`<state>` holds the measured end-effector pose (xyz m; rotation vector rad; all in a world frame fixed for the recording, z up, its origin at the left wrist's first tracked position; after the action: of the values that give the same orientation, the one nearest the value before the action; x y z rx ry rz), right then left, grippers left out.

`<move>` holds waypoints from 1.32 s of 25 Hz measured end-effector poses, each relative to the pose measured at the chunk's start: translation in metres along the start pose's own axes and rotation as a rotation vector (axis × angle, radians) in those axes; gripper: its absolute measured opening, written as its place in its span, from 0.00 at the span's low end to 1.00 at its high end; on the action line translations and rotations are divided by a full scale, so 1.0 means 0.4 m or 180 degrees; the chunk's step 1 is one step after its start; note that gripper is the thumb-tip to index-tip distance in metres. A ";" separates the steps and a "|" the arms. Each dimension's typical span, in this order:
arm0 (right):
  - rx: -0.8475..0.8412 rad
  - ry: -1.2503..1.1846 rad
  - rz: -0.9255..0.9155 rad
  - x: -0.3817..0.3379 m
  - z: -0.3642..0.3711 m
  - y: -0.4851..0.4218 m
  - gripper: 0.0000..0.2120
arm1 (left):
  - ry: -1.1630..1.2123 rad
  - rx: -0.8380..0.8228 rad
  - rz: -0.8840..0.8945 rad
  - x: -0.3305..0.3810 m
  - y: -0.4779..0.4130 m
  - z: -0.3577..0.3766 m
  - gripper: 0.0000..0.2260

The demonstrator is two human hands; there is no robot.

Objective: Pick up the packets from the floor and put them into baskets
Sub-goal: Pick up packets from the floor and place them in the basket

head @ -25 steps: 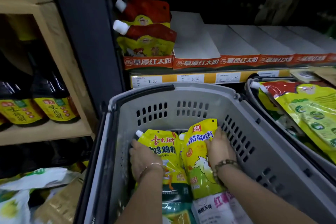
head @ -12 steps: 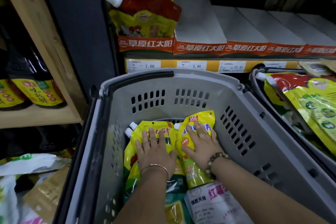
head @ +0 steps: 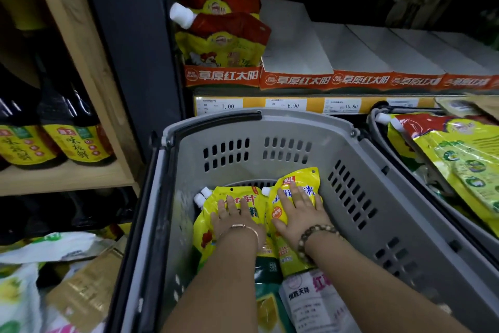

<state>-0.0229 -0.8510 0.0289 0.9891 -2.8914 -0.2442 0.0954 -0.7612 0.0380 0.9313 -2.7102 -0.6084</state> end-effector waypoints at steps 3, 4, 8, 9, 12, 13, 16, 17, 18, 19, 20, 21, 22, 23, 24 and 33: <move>-0.0253 -0.0005 0.0117 -0.009 -0.012 0.005 0.34 | 0.0204 -0.0154 -0.0015 -0.002 0.013 -0.060 0.32; -0.0341 0.0005 0.0163 -0.013 -0.023 0.006 0.34 | 0.0325 -0.0106 -0.0033 -0.003 0.021 -0.082 0.31; -0.0175 -0.0067 0.0246 -0.038 -0.104 0.027 0.32 | 0.0759 0.0336 0.0261 0.002 0.061 -0.192 0.23; -0.0065 -0.0164 0.0279 -0.041 -0.134 0.035 0.32 | 0.0876 0.0482 0.0404 0.000 0.075 -0.224 0.21; 0.0267 -0.0567 0.0301 -0.054 -0.231 0.060 0.32 | 0.1038 0.0879 0.0789 -0.025 0.128 -0.301 0.20; 0.0379 -0.0709 0.0260 -0.062 -0.263 0.069 0.32 | 0.1045 0.1045 0.0905 -0.042 0.152 -0.324 0.19; 0.0750 -0.0940 0.0015 -0.116 -0.354 0.094 0.31 | 0.1198 0.1628 0.1270 -0.128 0.232 -0.385 0.18; 0.0867 -0.1014 -0.0096 -0.143 -0.380 0.103 0.31 | 0.1260 0.1790 0.1357 -0.168 0.258 -0.399 0.18; 0.0973 -0.1108 -0.0220 -0.174 -0.404 0.112 0.30 | 0.1298 0.1928 0.1413 -0.210 0.281 -0.407 0.19; 0.1080 -0.1203 -0.0372 -0.215 -0.424 0.120 0.30 | 0.1318 0.2050 0.1429 -0.262 0.303 -0.411 0.20; 0.1182 -0.1273 -0.0533 -0.257 -0.441 0.130 0.29 | 0.1314 0.2136 0.1431 -0.311 0.323 -0.411 0.20; 0.1254 -0.1315 -0.0697 -0.303 -0.452 0.141 0.29 | 0.1289 0.2199 0.1417 -0.361 0.340 -0.408 0.20; 0.1278 -0.1326 -0.0859 -0.354 -0.460 0.152 0.28 | 0.1253 0.2249 0.1379 -0.415 0.356 -0.402 0.19; 0.1255 -0.1304 -0.1015 -0.406 -0.463 0.163 0.28 | 0.1240 0.2276 0.1321 -0.467 0.371 -0.394 0.19; 0.1201 -0.1249 -0.1174 -0.465 -0.463 0.173 0.28 | 0.1260 0.2295 0.1241 -0.525 0.387 -0.383 0.19; 0.0746 -0.0535 -0.1548 -0.882 -0.379 0.216 0.25 | 0.1368 0.2105 0.0514 -0.952 0.402 -0.204 0.19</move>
<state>0.2223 -0.5864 0.1860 1.7895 -2.8177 -0.0111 0.3318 -0.4336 0.1581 0.8249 -2.5535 0.5034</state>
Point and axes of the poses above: each hand's wrist, its own y-axis away from the middle knuckle, its own z-axis out of the palm, x = y × z, the point moved 3 cm from there along -y, towards the middle knuckle, and after that the axes turned 2 degrees about -y, right-handed, at the moved point
